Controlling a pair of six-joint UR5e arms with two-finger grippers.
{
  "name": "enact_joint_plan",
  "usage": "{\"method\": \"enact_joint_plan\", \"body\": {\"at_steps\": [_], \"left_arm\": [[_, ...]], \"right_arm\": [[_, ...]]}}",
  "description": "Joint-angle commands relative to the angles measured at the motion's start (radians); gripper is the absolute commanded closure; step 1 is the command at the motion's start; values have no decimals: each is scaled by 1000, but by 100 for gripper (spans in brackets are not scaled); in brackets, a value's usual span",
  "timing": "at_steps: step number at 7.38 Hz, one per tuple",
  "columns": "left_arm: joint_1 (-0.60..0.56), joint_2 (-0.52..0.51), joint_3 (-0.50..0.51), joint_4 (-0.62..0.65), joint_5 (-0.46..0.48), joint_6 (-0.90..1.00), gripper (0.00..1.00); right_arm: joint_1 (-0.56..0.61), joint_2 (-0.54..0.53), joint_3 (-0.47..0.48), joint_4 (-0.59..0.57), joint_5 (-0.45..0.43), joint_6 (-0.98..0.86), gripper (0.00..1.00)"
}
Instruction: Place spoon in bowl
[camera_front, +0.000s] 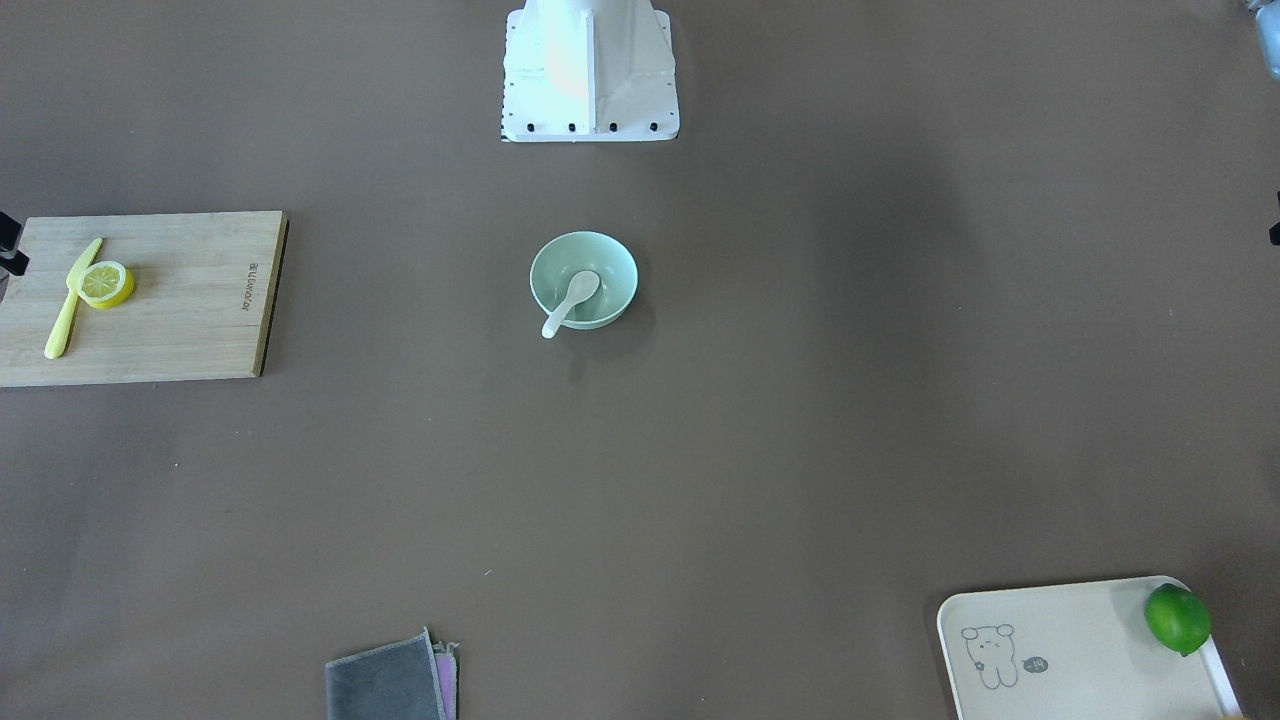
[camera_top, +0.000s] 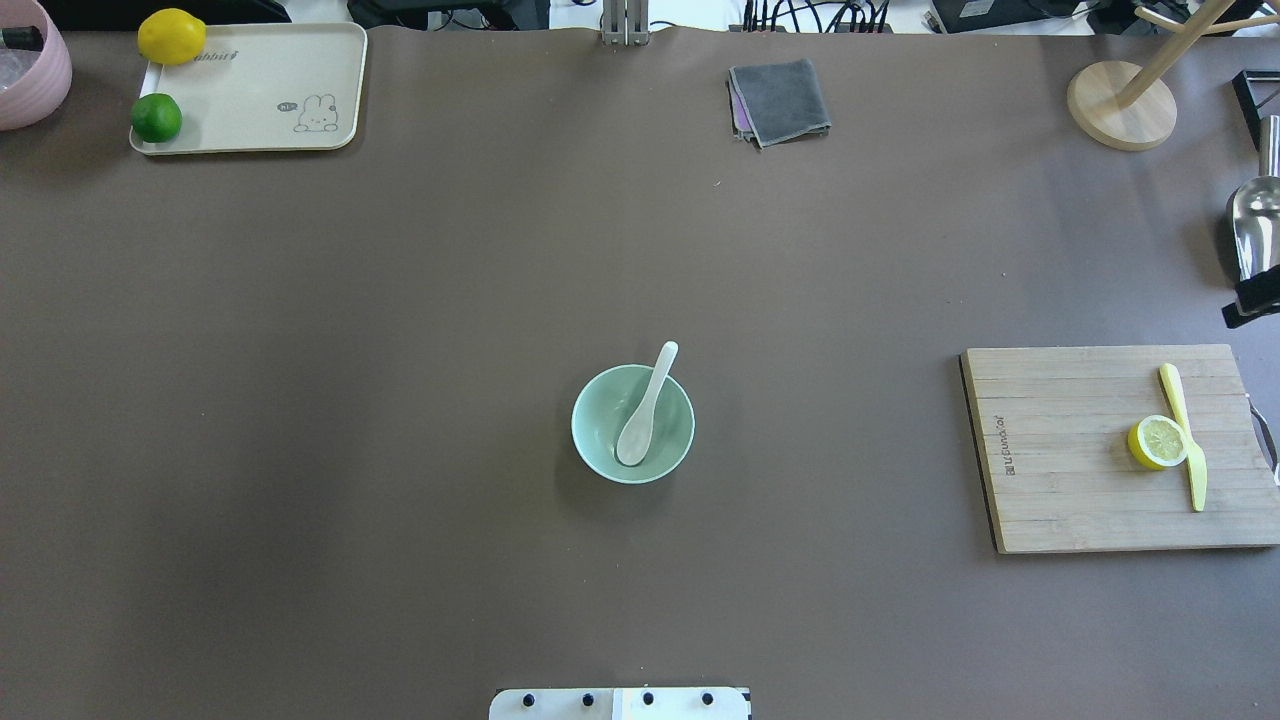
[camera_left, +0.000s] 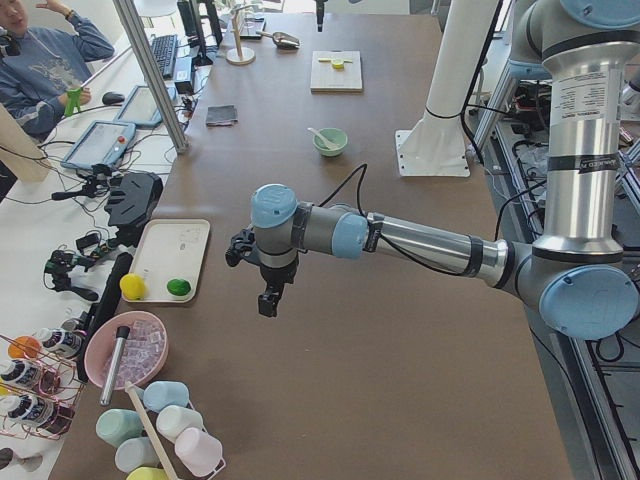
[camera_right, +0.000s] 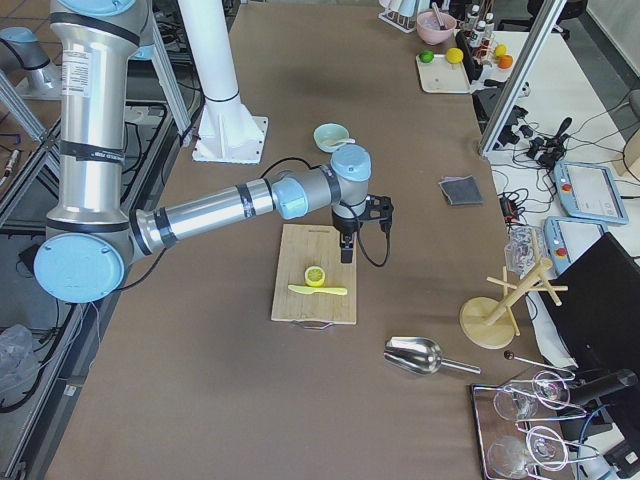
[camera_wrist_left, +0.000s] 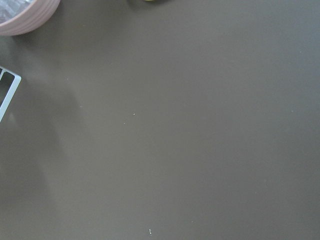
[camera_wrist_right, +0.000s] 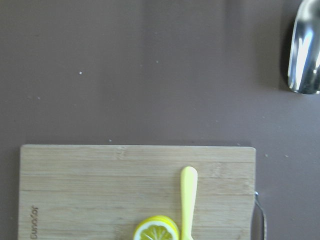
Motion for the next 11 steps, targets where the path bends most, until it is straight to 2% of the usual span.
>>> {"method": "enact_joint_plan", "body": {"at_steps": [1, 2, 3, 4, 6, 9, 11], "left_arm": [[-34, 3, 6, -4, -68, -10, 3], [-54, 7, 12, 2, -90, -13, 2], [-88, 22, 11, 0, -160, -11, 2], [-94, 67, 8, -13, -167, -1, 2], [-114, 82, 15, -12, -161, 2, 2], [-116, 118, 1, -27, -149, 70, 2], [-119, 99, -11, -16, -72, 68, 2]], "right_arm": [[93, -82, 6, -6, 29, -146, 0], [87, -83, -13, -7, 24, -169, 0], [87, -72, -23, -7, 22, -175, 0], [87, -67, -25, -7, 22, -176, 0], [95, -6, -30, -71, 25, -176, 0], [109, 38, -47, -102, 16, -174, 0], [135, 40, -78, -99, 22, -172, 0]]}}
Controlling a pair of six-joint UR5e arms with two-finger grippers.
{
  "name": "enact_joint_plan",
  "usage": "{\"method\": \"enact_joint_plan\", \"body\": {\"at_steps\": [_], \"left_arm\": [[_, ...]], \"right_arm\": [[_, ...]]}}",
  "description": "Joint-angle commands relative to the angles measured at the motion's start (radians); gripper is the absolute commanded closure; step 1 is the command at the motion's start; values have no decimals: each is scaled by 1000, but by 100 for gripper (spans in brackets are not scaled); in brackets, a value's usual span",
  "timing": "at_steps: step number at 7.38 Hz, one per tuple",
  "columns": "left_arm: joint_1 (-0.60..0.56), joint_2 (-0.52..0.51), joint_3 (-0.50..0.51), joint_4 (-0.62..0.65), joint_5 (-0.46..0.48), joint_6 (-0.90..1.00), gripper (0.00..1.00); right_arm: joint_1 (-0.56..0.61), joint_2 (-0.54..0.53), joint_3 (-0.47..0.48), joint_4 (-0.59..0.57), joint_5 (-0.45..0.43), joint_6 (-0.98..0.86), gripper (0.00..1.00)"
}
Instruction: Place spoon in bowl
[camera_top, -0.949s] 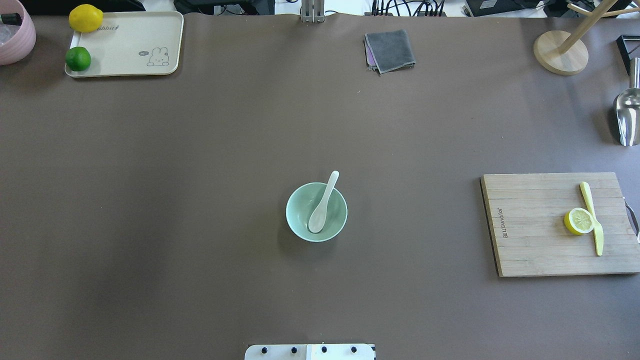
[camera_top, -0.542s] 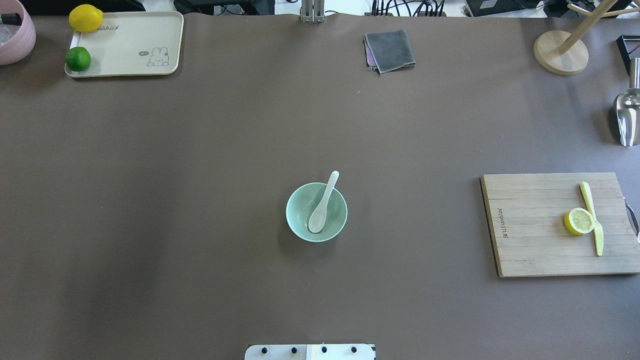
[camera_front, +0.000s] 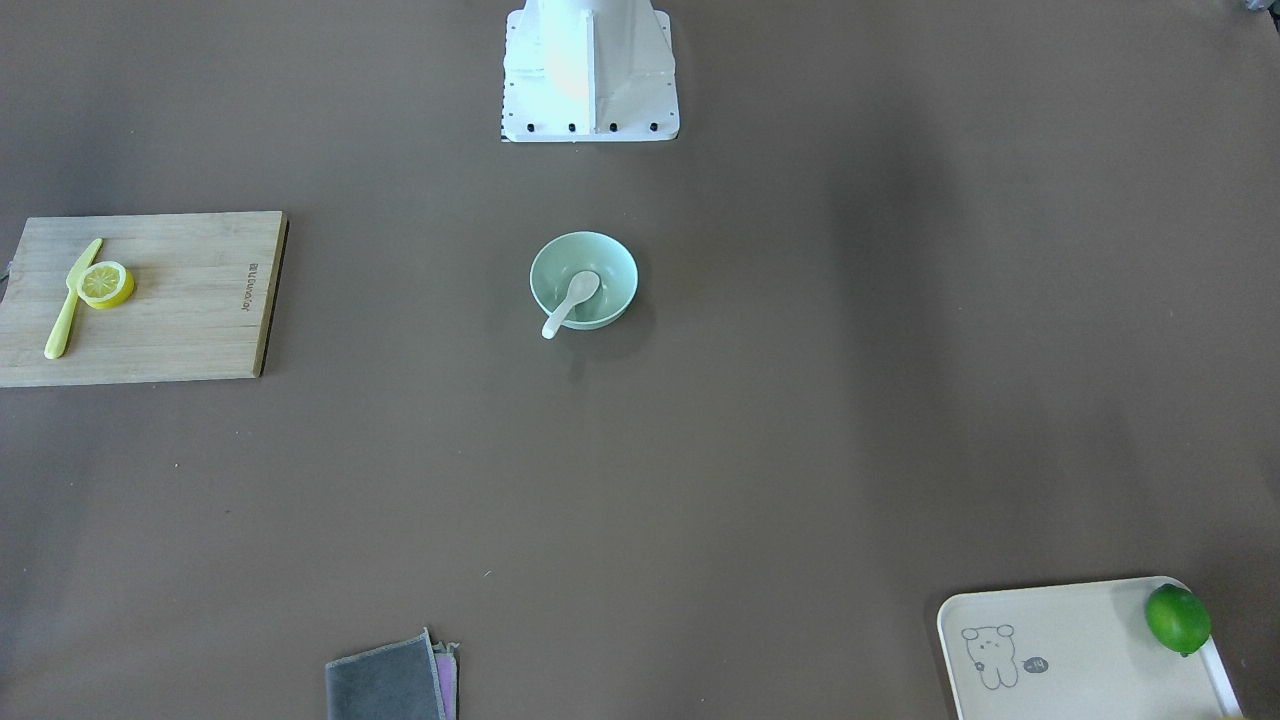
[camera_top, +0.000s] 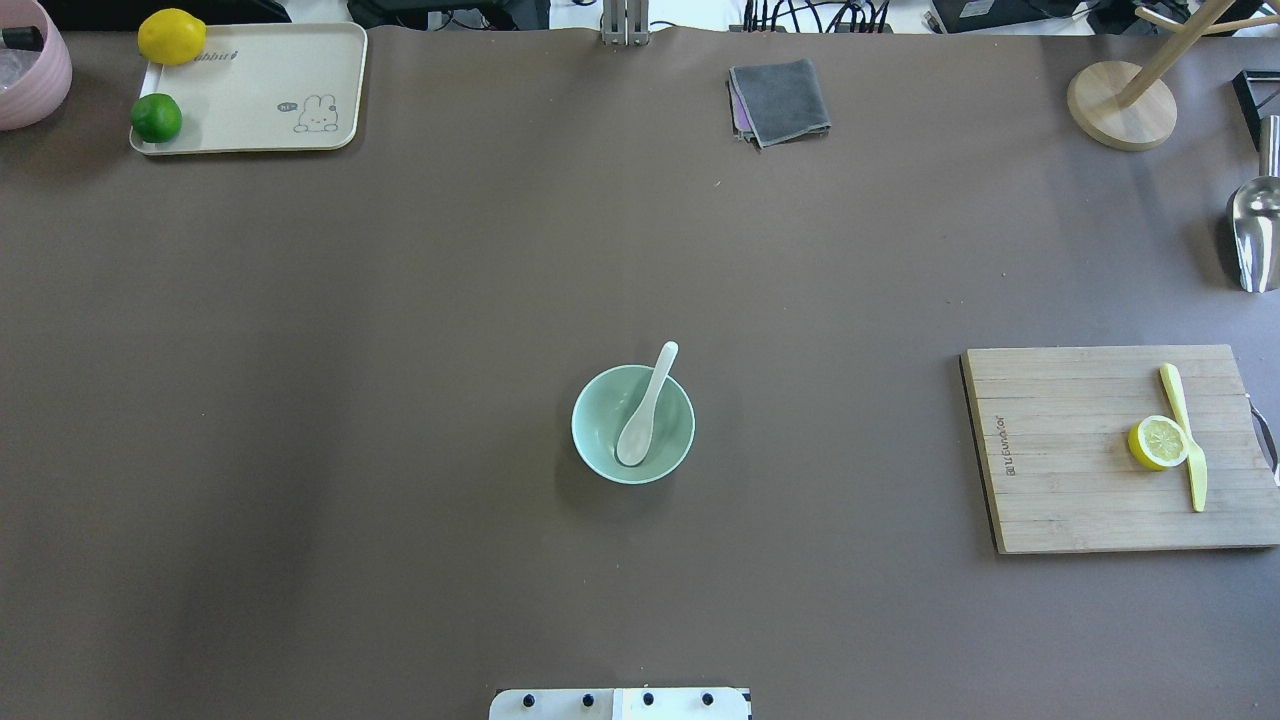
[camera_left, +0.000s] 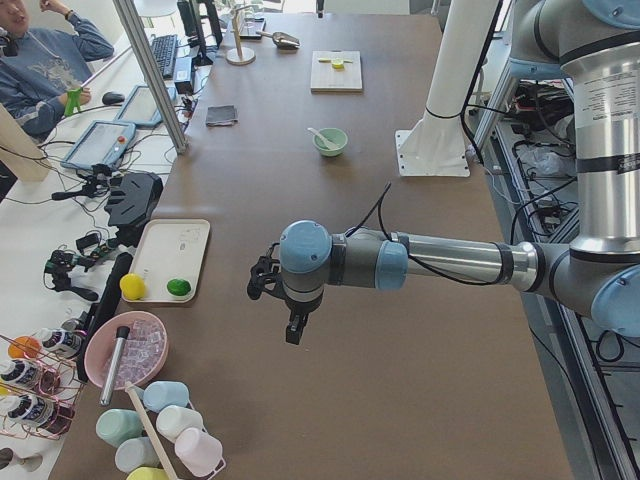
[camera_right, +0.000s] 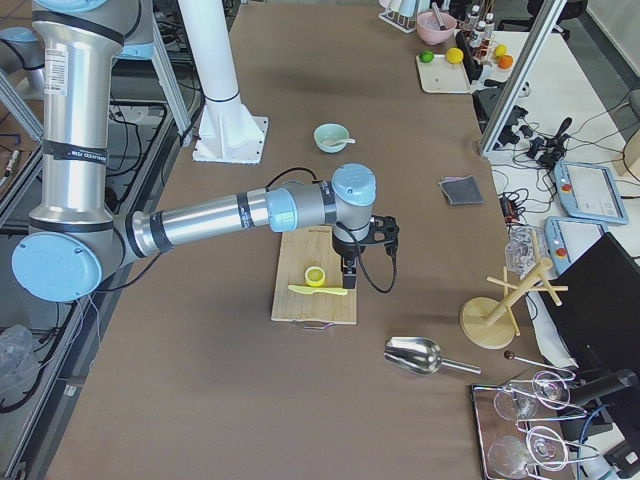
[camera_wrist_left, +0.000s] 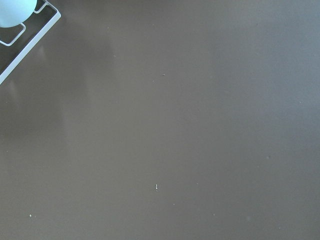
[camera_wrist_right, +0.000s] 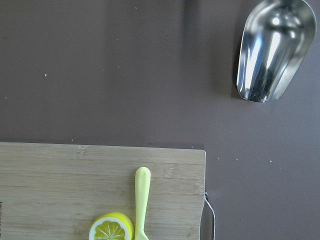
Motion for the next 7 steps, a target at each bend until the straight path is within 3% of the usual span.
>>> {"method": "enact_joint_plan", "body": {"at_steps": [1, 7], "left_arm": [[-2, -29, -4, 6, 39, 2, 2], [-24, -11, -21, 2, 43, 7, 2]], "right_arm": [[55, -3, -43, -2, 8, -1, 0], [95, -32, -81, 9, -1, -54, 0]]}}
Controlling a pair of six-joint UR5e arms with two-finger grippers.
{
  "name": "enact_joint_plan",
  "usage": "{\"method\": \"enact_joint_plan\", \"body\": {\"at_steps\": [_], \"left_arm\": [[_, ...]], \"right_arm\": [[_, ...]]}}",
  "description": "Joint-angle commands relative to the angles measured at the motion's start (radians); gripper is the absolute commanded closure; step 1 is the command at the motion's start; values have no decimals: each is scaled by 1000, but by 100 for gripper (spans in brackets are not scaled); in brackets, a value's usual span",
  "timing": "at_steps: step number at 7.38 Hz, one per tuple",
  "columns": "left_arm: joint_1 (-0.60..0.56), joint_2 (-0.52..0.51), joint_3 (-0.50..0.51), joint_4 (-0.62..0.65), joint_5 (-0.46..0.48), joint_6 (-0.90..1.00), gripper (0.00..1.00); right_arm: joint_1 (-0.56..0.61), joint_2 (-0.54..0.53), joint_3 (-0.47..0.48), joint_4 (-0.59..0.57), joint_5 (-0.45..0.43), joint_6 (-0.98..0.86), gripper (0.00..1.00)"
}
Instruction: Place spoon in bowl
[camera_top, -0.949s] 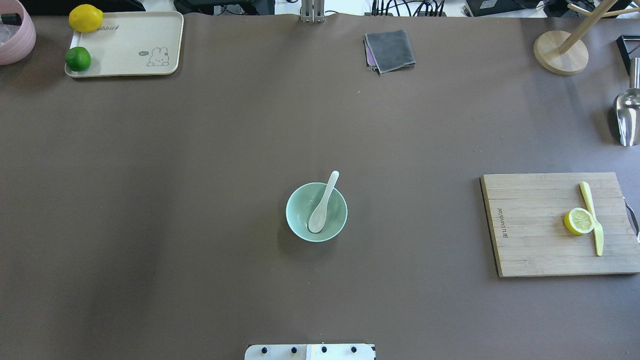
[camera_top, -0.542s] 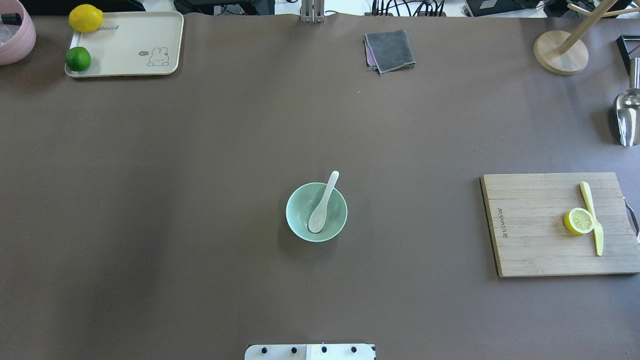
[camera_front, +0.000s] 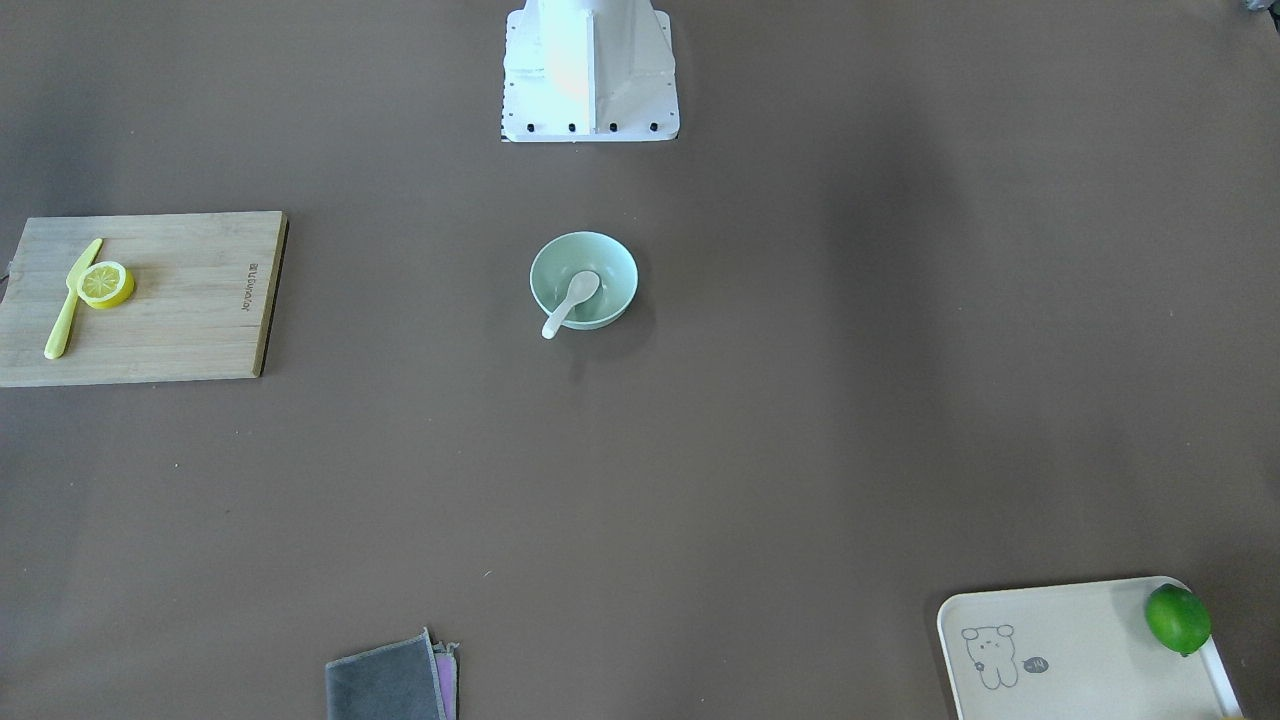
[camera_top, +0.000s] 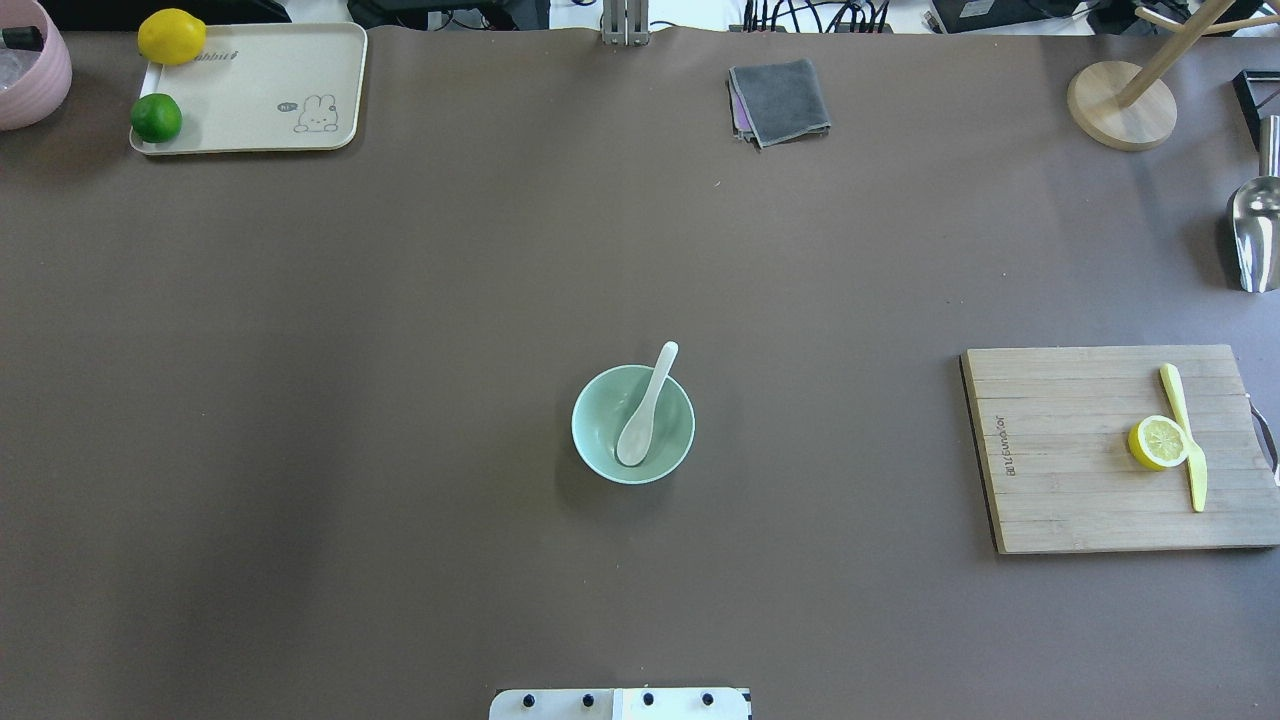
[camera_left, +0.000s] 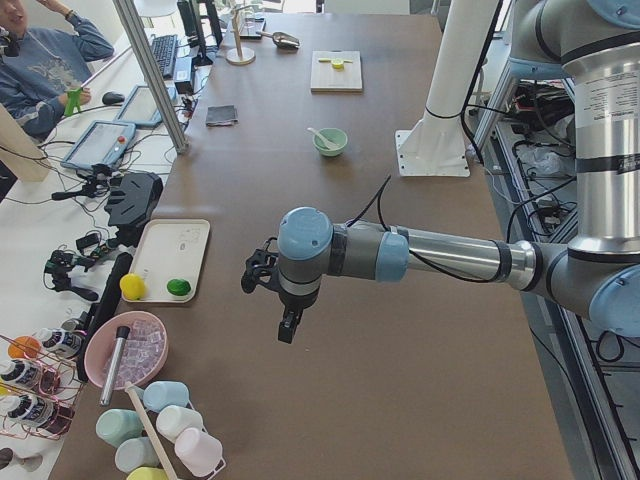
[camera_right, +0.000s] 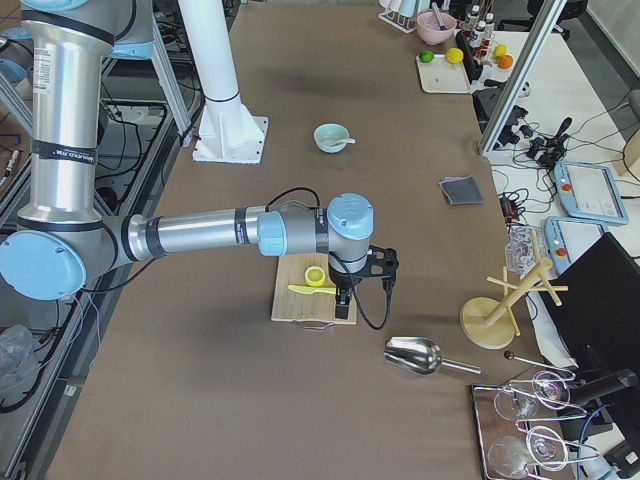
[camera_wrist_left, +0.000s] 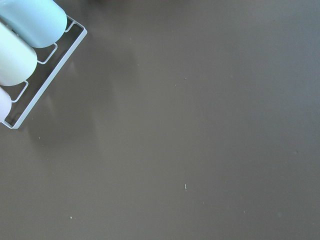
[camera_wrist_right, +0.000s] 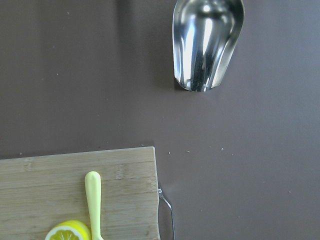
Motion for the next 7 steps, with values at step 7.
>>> {"method": "enact_joint_plan", "body": {"at_steps": [7], "left_arm": [[1, -10, -4, 139, -1, -15, 2]], "right_arm": [[14, -26, -2, -10, -2, -138, 0]]}}
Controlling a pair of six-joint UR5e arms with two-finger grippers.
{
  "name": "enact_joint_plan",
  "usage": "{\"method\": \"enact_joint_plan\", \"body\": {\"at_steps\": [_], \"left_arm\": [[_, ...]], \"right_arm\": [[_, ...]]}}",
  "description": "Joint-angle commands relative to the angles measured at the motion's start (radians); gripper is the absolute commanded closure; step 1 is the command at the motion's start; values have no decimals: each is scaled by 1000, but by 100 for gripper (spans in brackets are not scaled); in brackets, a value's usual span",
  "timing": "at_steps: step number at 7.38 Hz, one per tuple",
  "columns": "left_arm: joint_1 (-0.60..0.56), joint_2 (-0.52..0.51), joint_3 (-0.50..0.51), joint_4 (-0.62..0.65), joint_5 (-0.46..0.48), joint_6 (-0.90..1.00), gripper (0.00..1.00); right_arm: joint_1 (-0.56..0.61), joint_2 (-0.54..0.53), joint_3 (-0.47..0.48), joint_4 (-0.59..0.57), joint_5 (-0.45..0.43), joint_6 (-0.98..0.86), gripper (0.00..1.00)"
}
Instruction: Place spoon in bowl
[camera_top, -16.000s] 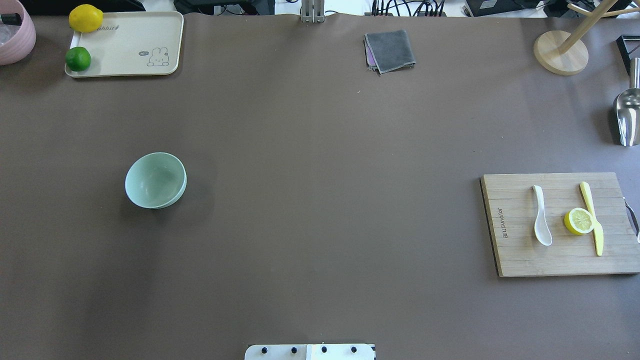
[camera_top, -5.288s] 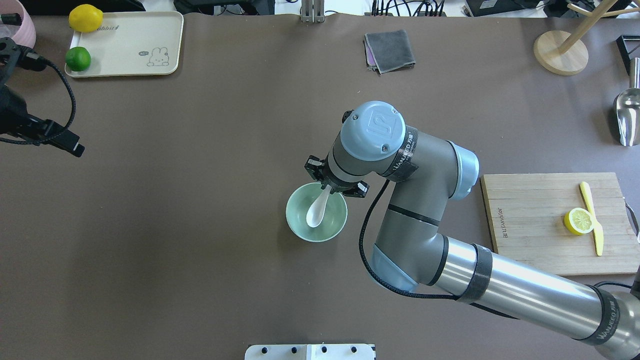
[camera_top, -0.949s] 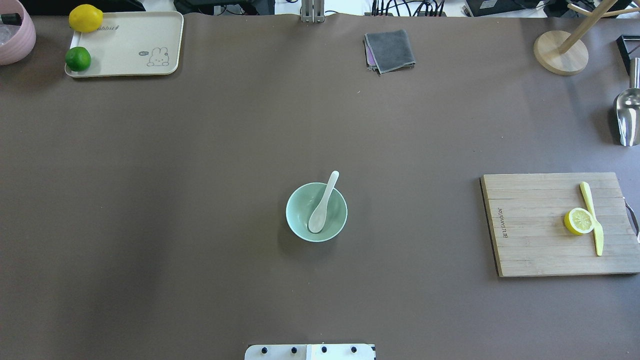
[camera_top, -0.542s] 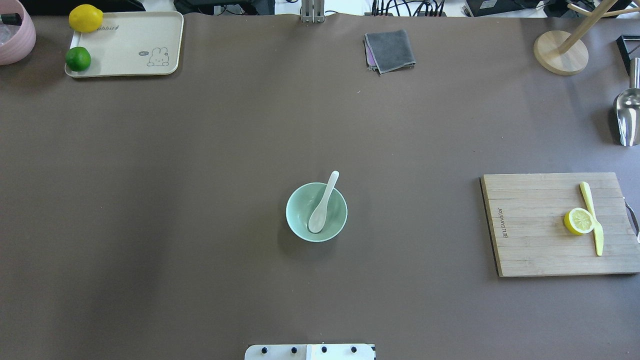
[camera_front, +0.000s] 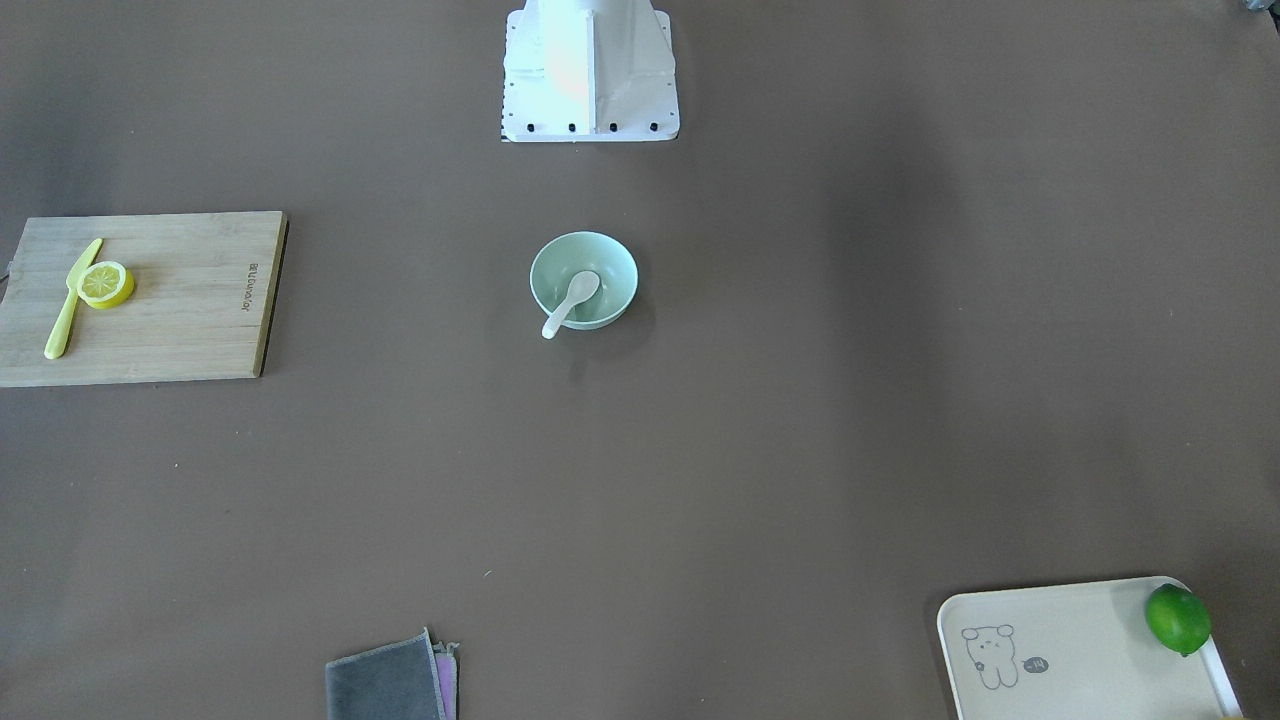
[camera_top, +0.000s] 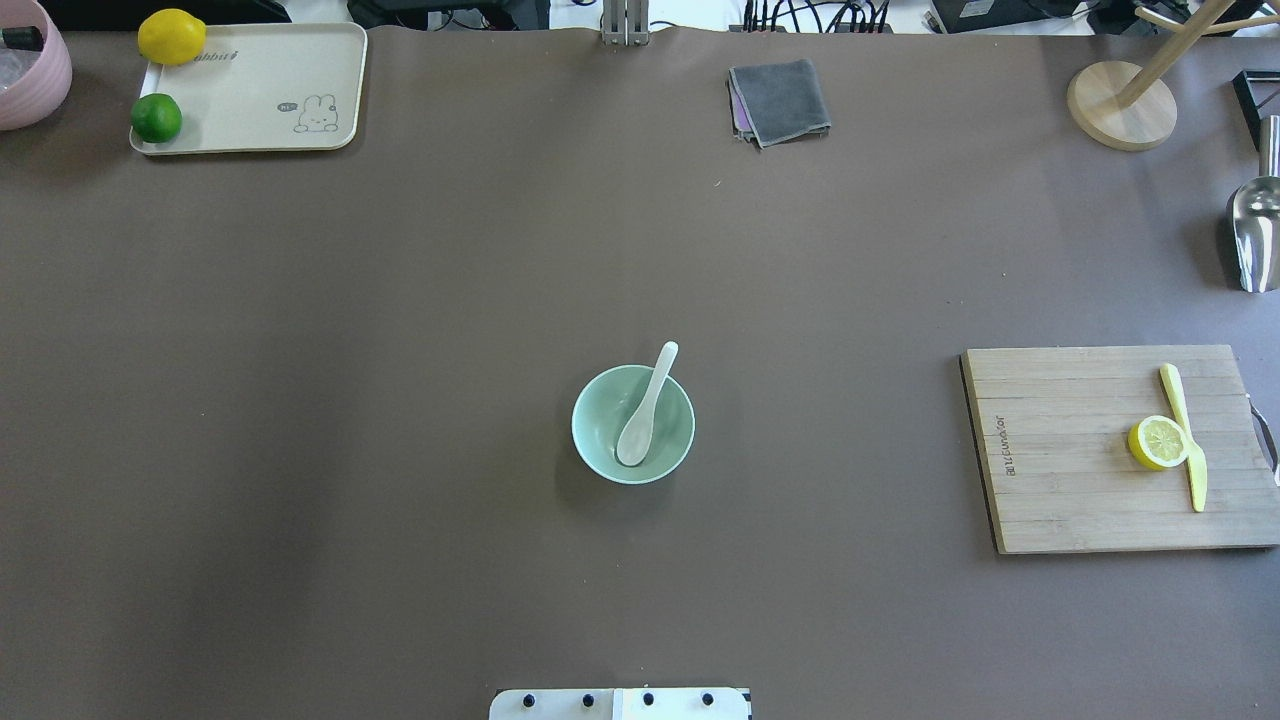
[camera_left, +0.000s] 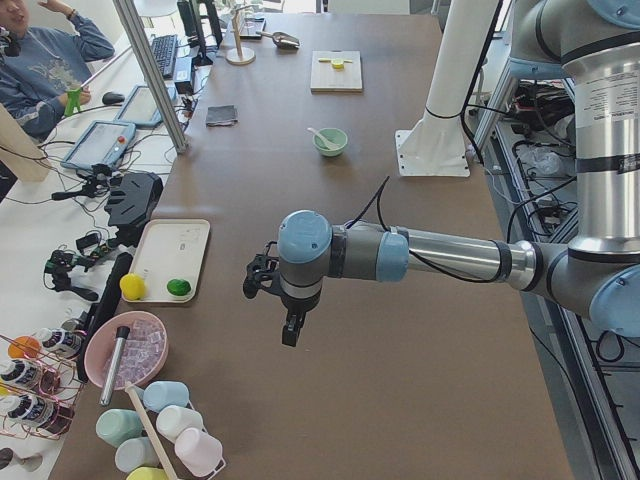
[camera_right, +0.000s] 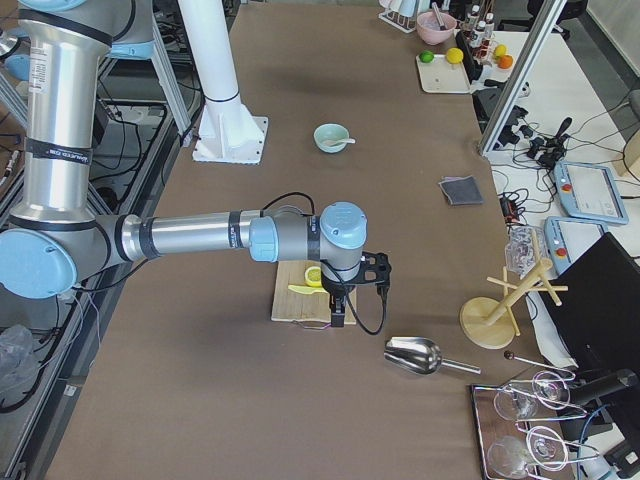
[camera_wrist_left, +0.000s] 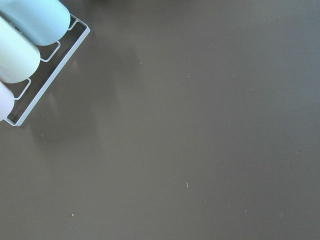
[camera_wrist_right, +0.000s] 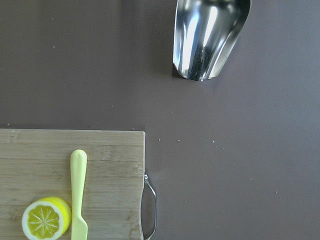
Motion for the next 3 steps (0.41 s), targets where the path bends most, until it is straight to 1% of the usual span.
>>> {"method": "enact_joint_plan", "body": {"at_steps": [1, 2, 3], "left_arm": [[-1, -7, -14, 69, -3, -86, 2], [-1, -6, -33, 69, -1, -199, 2], [0, -1, -31, 66, 2, -208, 2]], "right_arm": [[1, -2, 0, -2, 0, -3, 0], [1, -2, -2, -2, 0, -1, 0], [1, -2, 0, 0, 0, -1, 0]]}}
